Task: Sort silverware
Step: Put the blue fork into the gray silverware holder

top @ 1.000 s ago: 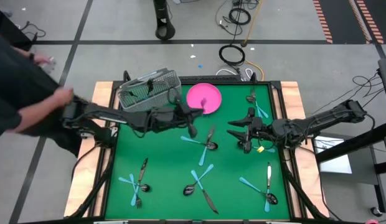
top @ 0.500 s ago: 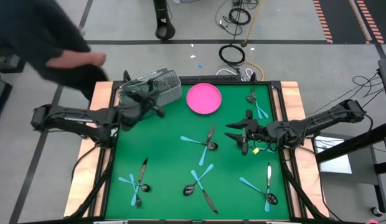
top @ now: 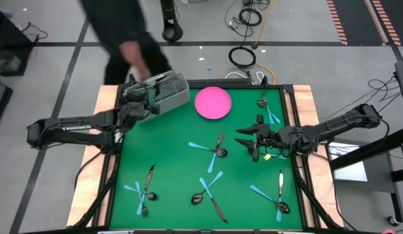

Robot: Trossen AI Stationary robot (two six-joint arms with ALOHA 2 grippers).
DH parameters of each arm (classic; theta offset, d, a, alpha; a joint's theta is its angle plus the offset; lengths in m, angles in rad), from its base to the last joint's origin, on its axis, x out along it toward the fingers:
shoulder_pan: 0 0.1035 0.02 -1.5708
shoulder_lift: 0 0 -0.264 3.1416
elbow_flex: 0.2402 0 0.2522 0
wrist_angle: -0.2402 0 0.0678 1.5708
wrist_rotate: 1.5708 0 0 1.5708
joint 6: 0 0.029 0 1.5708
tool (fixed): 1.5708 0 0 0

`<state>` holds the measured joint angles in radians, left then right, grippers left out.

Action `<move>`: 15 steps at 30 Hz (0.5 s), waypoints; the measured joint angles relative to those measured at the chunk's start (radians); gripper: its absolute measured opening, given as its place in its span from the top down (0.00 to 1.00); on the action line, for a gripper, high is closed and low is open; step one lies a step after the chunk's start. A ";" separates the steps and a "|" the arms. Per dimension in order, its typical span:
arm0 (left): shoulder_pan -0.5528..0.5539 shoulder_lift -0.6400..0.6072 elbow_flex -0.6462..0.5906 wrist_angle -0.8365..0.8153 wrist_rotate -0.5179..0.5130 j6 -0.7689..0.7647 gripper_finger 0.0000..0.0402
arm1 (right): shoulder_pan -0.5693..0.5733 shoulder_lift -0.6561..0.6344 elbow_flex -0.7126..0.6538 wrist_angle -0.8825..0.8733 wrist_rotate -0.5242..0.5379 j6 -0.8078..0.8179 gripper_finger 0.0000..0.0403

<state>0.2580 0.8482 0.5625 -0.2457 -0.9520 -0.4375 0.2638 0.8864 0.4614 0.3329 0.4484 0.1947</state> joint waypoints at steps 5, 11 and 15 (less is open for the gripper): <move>0.031 0.000 0.000 -0.034 0.006 -0.037 0.98 | -0.001 0.000 0.000 0.000 0.000 -0.004 0.60; 0.072 0.000 0.000 -0.152 0.064 -0.158 0.98 | -0.001 0.000 0.000 -0.001 0.000 -0.015 0.60; 0.093 0.000 0.000 -0.197 0.079 -0.177 0.98 | -0.001 0.000 0.000 -0.002 0.000 -0.020 0.60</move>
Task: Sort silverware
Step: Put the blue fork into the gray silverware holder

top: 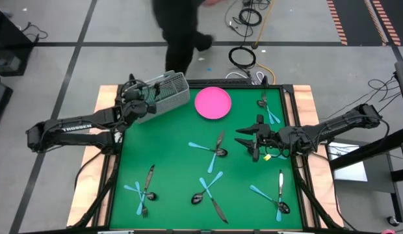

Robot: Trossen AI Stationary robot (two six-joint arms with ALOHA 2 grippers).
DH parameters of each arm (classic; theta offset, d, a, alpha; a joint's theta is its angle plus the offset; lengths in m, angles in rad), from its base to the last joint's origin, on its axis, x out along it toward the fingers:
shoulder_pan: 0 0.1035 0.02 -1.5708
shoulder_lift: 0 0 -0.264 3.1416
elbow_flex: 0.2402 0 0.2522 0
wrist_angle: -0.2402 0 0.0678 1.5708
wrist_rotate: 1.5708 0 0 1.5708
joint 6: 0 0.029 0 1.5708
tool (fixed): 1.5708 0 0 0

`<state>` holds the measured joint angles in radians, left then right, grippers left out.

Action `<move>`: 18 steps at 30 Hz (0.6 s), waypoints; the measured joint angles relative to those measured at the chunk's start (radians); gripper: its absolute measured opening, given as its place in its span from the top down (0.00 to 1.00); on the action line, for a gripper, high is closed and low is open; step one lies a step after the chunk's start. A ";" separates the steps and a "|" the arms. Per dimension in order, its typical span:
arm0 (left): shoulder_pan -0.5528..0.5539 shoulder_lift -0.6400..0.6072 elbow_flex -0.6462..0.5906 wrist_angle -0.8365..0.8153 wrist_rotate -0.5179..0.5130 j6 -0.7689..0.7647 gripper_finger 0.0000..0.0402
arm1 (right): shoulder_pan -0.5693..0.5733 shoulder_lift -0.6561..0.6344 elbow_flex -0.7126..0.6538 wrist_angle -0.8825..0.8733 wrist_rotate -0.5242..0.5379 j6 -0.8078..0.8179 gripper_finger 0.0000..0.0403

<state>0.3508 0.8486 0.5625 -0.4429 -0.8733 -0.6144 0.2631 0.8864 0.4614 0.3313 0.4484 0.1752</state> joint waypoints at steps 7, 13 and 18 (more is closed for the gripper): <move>0.003 0.000 0.000 0.000 0.024 -0.009 0.97 | 0.001 0.000 0.000 -0.001 0.000 -0.004 0.60; 0.003 0.000 0.000 0.002 0.029 -0.021 0.92 | 0.001 0.000 0.000 0.000 0.000 -0.004 0.60; 0.003 0.000 0.000 0.009 0.037 -0.042 0.88 | 0.000 0.000 0.000 0.000 -0.001 -0.008 0.60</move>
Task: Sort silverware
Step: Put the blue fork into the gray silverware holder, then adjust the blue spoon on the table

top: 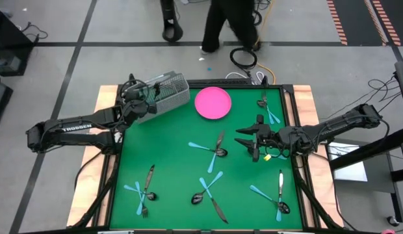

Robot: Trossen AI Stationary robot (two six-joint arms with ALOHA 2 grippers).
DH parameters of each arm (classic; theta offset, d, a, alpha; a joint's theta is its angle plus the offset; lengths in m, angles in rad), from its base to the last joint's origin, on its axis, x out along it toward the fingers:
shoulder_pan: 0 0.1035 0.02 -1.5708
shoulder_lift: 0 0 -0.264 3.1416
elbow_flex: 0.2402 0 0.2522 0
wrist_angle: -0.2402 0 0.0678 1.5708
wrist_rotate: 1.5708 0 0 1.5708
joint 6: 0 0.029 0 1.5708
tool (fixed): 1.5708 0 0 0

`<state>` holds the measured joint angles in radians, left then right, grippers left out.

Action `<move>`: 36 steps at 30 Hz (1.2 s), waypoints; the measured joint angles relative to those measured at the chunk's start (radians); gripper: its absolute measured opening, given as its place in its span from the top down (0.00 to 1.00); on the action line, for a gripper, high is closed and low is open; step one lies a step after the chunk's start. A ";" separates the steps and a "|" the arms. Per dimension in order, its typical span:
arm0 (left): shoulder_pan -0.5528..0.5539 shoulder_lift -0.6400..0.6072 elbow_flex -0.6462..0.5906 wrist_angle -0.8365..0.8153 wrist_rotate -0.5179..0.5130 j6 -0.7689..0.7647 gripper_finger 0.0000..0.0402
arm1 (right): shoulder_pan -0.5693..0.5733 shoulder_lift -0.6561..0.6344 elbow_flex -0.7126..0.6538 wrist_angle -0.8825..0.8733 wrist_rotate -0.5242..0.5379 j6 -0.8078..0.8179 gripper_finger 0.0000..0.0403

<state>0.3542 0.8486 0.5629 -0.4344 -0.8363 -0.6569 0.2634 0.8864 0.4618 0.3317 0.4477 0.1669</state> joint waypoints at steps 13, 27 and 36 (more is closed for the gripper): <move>0.000 -0.021 0.006 0.001 -0.002 0.017 0.75 | 0.000 0.000 0.000 0.000 0.000 -0.004 0.60; -0.114 0.032 0.083 0.358 0.244 0.219 0.74 | 0.000 0.000 0.000 -0.012 0.000 -0.022 0.60; -0.198 0.276 0.111 0.535 0.338 0.232 0.74 | 0.000 0.000 0.000 -0.024 0.001 -0.013 0.60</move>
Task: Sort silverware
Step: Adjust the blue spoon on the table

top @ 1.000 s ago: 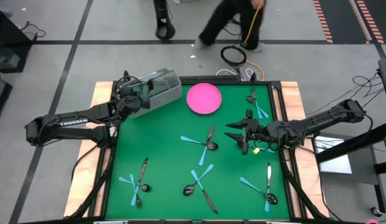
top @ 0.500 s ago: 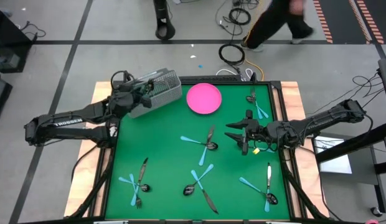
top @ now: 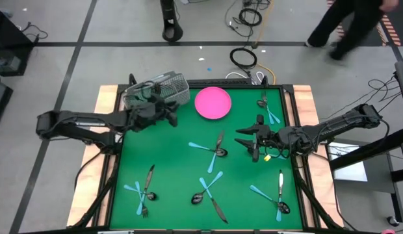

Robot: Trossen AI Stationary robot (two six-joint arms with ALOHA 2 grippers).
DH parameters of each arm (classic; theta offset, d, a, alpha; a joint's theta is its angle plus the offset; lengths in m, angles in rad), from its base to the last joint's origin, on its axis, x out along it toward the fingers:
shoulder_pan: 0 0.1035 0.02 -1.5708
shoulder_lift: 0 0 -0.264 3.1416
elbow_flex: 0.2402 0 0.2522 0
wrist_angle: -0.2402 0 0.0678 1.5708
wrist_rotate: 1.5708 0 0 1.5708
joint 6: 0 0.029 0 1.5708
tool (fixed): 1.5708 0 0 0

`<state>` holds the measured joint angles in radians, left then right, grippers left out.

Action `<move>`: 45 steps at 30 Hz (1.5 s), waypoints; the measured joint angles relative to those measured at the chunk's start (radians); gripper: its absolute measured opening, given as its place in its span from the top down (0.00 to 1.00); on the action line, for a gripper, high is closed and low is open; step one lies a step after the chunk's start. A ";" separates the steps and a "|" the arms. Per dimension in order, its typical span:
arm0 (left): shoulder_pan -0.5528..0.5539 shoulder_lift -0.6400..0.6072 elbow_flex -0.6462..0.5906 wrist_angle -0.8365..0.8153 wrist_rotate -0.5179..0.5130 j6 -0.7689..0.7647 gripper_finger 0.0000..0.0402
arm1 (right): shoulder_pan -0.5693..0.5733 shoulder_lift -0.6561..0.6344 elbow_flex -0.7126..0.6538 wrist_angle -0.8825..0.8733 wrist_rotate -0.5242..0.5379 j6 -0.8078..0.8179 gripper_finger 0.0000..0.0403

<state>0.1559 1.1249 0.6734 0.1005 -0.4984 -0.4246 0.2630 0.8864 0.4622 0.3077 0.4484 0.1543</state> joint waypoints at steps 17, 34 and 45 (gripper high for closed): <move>-0.139 0.349 0.298 -0.035 0.219 0.143 0.74 | 0.000 0.000 0.000 -0.173 0.203 0.065 0.60; -0.219 0.397 0.297 -0.054 0.111 0.195 0.74 | -0.338 -0.054 0.181 -0.761 0.217 0.358 0.60; -0.120 0.379 0.297 -0.034 0.176 0.313 0.74 | -0.862 0.111 0.379 -1.205 -0.102 0.280 0.60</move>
<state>0.0357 1.5036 0.9707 0.0666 -0.3222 -0.1115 -0.5987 0.9972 0.8416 -0.8973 0.3469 0.4340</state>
